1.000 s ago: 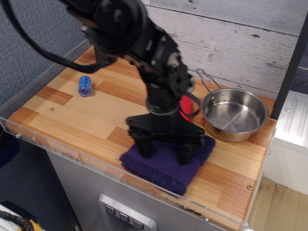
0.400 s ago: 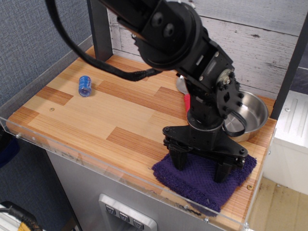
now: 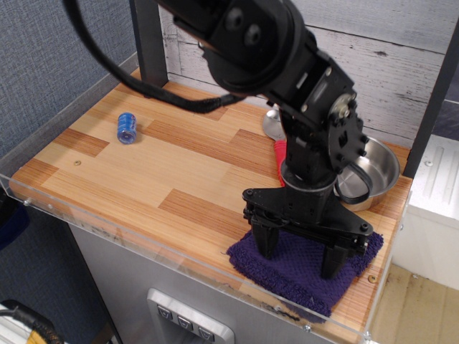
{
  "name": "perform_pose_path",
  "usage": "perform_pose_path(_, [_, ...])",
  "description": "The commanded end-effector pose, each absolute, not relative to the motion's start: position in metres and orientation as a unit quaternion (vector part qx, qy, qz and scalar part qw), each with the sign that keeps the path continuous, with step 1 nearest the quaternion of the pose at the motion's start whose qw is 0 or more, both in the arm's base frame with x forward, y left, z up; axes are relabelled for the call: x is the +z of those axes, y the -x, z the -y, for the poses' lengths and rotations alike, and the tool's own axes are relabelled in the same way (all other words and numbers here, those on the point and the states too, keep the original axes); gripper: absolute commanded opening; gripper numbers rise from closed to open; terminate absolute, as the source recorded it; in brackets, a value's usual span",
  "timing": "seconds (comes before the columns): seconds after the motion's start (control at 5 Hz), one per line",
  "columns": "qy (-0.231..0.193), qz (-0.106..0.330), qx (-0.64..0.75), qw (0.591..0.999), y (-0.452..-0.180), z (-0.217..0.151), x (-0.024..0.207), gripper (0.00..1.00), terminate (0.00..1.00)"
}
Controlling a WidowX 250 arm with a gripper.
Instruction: Place the purple towel on the front right corner of the table.
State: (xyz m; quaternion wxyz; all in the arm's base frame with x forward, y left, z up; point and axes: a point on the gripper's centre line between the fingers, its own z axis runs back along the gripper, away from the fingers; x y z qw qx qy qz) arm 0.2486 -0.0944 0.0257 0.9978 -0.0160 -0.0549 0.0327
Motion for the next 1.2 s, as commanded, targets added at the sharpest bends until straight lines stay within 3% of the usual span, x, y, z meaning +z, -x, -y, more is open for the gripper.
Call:
perform_pose_path(0.0, [0.019,0.107,0.043,0.993,-0.265,0.088,0.072,1.0,0.0])
perform_pose_path(0.6, [0.044,0.147,0.038,0.987,-0.245,0.076,0.119,1.0,0.0])
perform_pose_path(0.8, [0.047,0.178,0.031,0.982,-0.236,0.07,0.124,1.0,0.0])
perform_pose_path(1.0, [0.047,0.178,0.031,0.982,-0.236,0.07,0.124,1.0,0.0])
